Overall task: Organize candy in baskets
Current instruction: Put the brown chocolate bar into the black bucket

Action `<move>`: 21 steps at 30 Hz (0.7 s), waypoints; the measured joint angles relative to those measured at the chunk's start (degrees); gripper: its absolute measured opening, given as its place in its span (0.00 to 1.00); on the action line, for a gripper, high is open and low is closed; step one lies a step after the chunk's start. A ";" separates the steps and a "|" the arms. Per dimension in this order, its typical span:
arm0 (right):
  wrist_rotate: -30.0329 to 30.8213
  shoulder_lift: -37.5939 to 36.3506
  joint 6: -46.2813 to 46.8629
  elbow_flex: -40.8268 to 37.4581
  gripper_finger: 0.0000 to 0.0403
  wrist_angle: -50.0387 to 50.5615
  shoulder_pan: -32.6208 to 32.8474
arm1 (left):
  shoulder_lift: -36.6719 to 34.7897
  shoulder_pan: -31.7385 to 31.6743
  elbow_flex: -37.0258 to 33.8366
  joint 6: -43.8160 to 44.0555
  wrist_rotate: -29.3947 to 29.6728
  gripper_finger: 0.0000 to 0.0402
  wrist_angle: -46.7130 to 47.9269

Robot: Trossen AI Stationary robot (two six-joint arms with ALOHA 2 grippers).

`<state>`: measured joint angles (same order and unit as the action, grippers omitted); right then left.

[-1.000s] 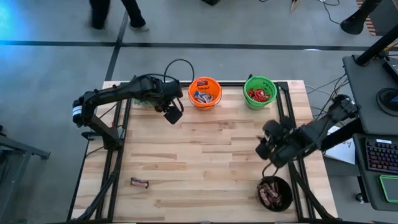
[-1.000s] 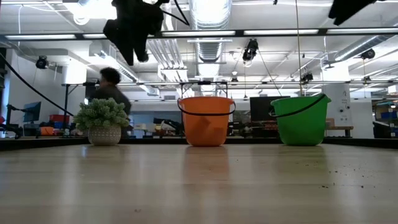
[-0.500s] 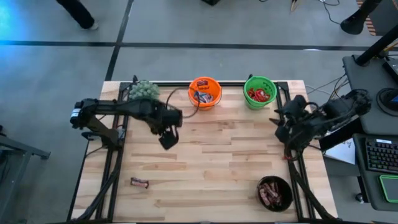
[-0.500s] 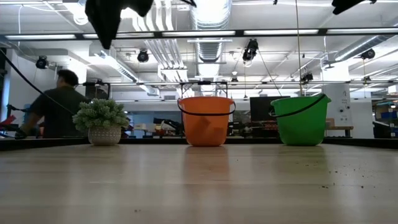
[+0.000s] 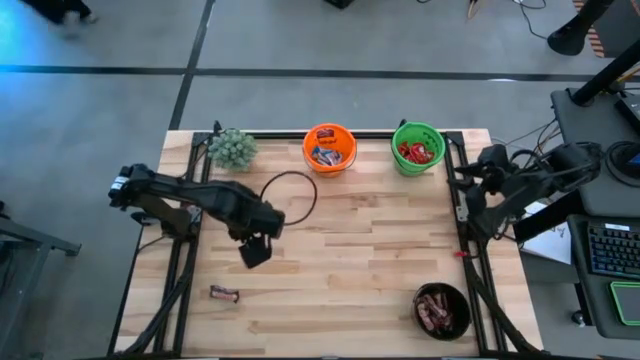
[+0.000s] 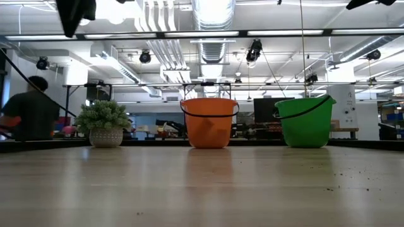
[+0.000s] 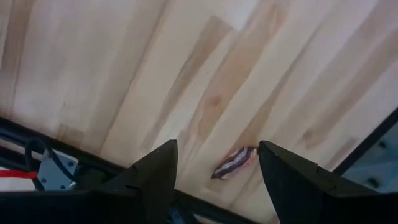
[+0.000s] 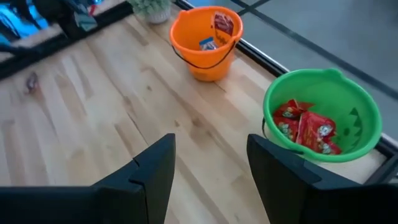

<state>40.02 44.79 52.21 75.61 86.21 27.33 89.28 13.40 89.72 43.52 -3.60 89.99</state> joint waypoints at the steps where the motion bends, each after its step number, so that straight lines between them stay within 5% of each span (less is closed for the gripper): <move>1: 0.02 0.20 0.80 0.21 0.48 0.01 0.00 | -0.16 0.87 -0.45 -0.38 -0.01 0.52 0.05; 14: 1.58 4.04 8.00 0.88 0.48 -5.71 0.00 | -2.63 13.70 -14.52 -2.39 -1.38 0.51 -0.69; 21: 1.57 7.97 10.44 0.88 0.48 -7.97 0.00 | -3.57 16.59 -24.66 -1.99 -6.42 0.42 -11.93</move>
<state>41.59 52.76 62.65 76.49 78.25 27.33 85.71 30.00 65.06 41.53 -10.02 78.06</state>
